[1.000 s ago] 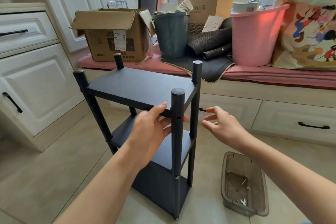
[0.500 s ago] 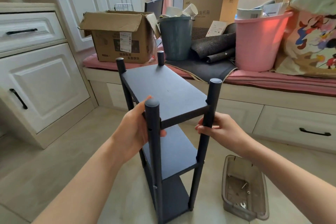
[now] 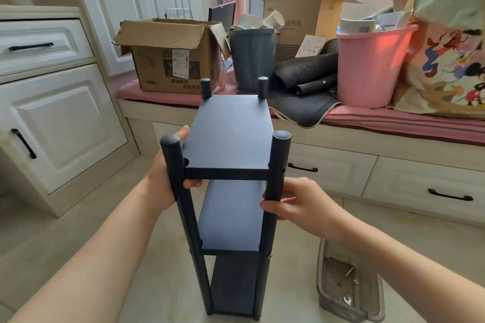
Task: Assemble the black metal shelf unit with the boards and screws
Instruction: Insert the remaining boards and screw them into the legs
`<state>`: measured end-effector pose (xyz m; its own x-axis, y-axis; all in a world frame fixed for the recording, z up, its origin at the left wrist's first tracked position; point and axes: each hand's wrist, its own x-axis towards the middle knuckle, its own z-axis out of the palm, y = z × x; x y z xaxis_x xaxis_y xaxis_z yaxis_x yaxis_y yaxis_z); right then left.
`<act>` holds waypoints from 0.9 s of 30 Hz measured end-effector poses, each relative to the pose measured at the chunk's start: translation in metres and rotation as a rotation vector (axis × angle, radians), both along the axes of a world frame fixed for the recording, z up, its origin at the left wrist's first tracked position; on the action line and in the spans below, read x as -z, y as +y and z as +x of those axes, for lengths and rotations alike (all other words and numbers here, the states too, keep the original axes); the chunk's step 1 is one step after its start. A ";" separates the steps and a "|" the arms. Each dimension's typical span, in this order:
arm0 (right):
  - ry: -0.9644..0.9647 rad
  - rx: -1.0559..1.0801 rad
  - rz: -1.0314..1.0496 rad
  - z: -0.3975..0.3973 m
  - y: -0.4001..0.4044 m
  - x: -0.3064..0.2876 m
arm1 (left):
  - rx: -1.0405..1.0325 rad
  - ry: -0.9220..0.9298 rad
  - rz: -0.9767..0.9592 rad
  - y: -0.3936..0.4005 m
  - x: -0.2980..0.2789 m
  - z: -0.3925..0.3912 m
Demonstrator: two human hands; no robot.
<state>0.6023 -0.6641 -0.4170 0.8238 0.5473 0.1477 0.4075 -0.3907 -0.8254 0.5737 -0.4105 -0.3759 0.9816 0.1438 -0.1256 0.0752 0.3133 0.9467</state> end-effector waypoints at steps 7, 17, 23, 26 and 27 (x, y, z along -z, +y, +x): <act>-0.012 0.031 -0.012 -0.006 0.015 0.005 | -0.689 0.063 0.225 0.006 0.001 -0.010; -0.019 0.047 -0.026 -0.012 0.024 0.004 | -0.834 -0.618 1.136 -0.026 -0.006 -0.048; -0.052 0.049 -0.025 -0.013 0.026 0.006 | -0.423 -0.845 1.714 -0.054 0.008 -0.040; -0.081 0.049 -0.025 -0.013 0.026 0.007 | -0.292 -0.737 1.922 -0.062 0.014 -0.034; -0.085 0.047 -0.026 -0.013 0.026 0.007 | -0.292 -0.720 1.962 -0.064 0.014 -0.032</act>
